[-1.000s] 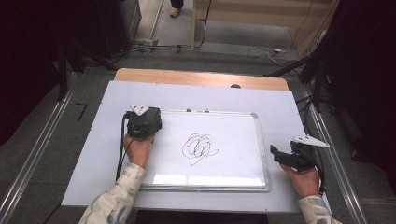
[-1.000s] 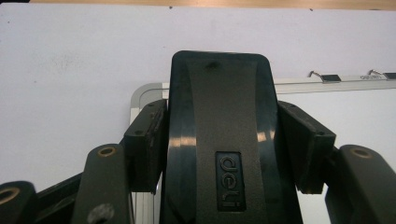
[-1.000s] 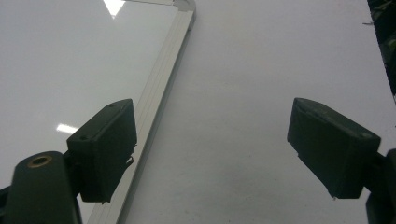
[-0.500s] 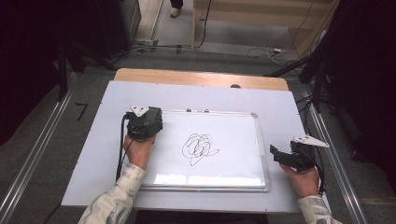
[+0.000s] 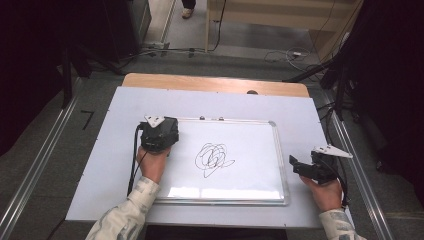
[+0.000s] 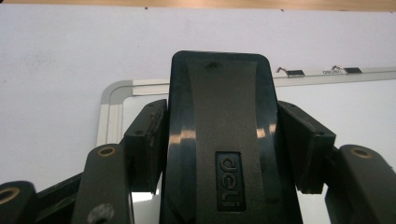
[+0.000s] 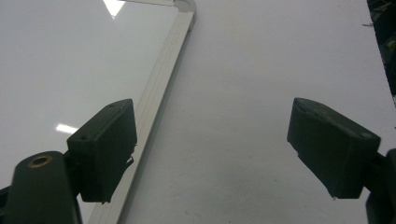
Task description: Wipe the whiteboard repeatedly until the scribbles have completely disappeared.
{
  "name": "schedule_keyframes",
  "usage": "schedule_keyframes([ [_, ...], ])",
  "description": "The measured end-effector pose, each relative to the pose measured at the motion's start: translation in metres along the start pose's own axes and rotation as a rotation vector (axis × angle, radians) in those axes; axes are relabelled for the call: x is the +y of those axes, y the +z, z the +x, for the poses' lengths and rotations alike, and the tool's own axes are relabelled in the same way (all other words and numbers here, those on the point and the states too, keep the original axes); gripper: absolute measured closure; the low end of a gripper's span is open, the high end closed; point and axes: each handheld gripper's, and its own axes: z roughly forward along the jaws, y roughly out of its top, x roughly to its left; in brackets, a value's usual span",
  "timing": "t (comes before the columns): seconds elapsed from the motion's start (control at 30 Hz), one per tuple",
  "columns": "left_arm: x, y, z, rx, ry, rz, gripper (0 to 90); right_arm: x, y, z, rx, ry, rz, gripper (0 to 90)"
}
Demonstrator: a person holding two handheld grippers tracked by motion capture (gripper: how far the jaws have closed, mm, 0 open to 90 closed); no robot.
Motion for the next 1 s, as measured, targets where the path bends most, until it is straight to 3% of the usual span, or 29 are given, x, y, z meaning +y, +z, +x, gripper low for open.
schedule_keyframes([
  [1.0, -0.017, 0.009, -0.038, -0.056, 0.051, 0.053, 39.5, 0.001, 0.000, 0.002, 0.003, -0.010, -0.004, 14.2],
])
